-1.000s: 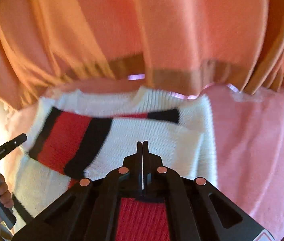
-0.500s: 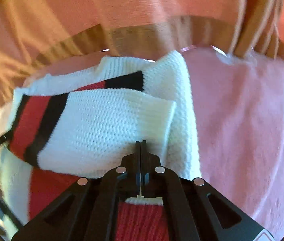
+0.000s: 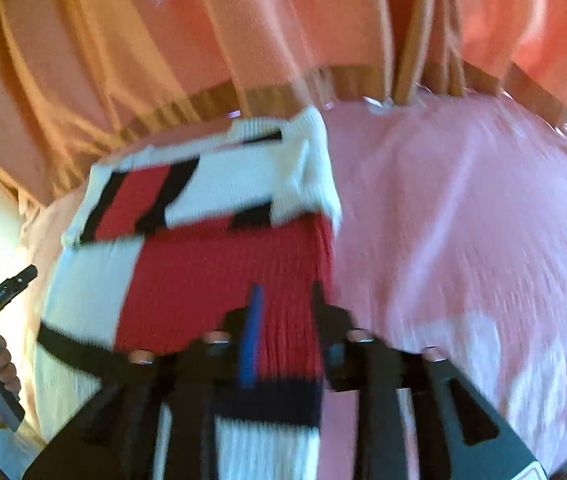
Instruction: Fold small clothes
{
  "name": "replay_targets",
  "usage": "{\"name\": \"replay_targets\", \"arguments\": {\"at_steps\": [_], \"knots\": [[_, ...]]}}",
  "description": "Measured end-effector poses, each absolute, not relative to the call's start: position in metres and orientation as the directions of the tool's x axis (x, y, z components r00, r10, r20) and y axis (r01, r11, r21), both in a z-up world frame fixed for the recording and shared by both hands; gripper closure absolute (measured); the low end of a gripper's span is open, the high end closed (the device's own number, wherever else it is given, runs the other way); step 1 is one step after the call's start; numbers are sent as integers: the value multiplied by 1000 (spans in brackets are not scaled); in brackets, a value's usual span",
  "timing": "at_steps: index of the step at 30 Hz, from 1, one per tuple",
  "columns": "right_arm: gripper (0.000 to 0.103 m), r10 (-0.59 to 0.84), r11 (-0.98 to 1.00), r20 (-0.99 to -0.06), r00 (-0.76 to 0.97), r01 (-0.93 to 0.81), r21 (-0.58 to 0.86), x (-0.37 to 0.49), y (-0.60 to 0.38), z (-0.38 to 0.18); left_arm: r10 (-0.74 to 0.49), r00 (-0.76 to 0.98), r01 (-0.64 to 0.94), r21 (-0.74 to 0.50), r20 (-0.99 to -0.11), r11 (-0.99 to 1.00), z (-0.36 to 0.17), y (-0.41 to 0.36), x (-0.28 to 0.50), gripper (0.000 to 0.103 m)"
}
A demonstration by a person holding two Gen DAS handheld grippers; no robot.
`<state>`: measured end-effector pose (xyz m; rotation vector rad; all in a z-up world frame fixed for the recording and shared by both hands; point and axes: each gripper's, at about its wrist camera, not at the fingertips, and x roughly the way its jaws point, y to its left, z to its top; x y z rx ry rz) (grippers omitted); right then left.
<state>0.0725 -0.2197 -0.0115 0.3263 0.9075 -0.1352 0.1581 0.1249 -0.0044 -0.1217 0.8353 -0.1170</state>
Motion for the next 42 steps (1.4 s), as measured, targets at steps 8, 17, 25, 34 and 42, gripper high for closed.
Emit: {"name": "replay_targets", "arguments": {"at_steps": [8,17,25,34,42], "knots": [[59,48,903,-827,560,330,276,-5,-214,-55,-34,680,-6,-52,-733,999,-27,140,84,37],[46,34,916,-833,553,317,248,-36,-188,-67,-9,648,-50,-55,-762,997,-46,147,54,28],[42,73,912,-852,519,311,268,-53,-171,-83,-47,597,-85,-122,-801,989,-59,156,41,15],[35,85,915,-851,519,297,272,-60,-156,-87,-145,542,-127,-251,-828,959,-73,165,34,8],[94,114,907,-832,542,285,310,-49,-157,-89,-231,548,-71,-319,-804,945,-70,162,31,56]]}}
